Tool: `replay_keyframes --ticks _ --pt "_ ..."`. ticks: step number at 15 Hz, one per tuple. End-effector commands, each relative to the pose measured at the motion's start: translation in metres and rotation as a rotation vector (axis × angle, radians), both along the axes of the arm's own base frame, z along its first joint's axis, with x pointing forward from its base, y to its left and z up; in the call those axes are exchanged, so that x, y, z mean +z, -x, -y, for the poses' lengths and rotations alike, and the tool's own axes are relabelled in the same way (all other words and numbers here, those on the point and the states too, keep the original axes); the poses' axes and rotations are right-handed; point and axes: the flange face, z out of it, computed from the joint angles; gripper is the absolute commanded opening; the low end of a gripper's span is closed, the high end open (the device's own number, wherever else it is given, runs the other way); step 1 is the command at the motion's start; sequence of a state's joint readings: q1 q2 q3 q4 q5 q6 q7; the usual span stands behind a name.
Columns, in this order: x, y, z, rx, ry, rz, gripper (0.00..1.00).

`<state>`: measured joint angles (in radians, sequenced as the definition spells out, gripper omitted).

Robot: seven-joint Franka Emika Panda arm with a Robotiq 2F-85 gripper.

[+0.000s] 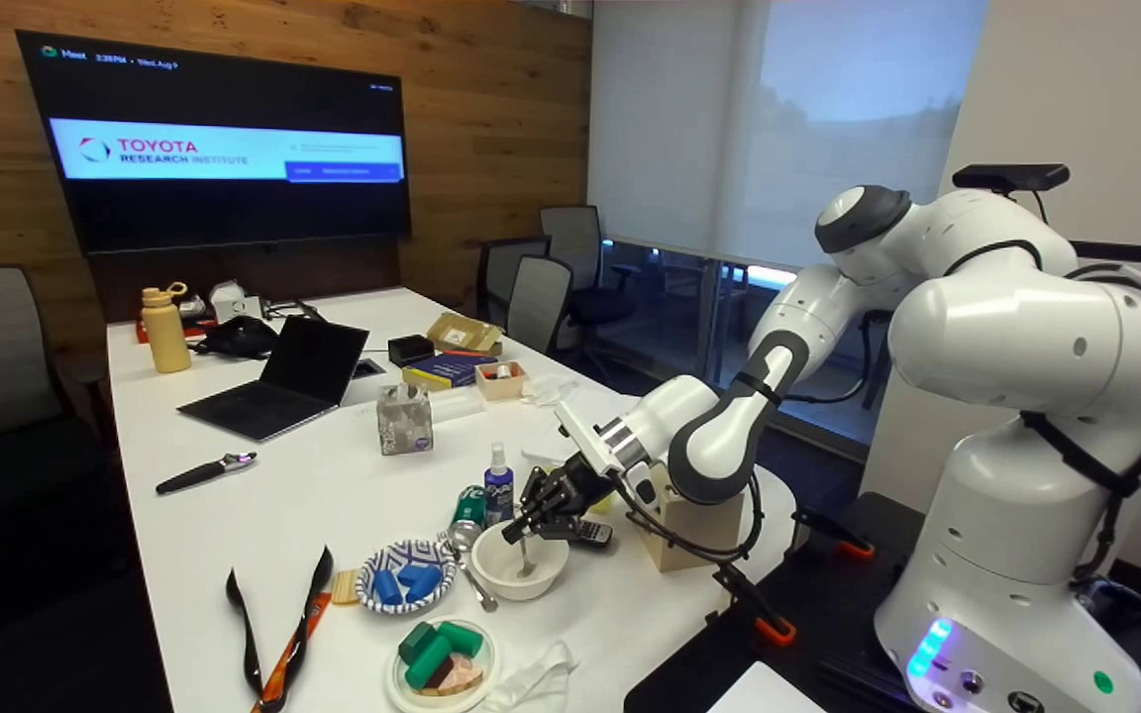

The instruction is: Use the silver spoon to stir the contents in the white bowl.

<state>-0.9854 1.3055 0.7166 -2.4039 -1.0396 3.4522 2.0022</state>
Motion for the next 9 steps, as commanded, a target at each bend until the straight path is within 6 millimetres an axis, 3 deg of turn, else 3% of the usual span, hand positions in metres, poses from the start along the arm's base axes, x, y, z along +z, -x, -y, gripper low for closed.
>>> replay_keyframes --ticks 1,6,9 --pt "0.0027 -0.0117 0.0036 0.012 0.009 0.076 0.01" --pt "0.0017 -0.0196 0.0093 0.011 0.035 0.099 0.01" --pt "0.0053 -0.016 0.0022 0.019 0.036 0.072 0.01"
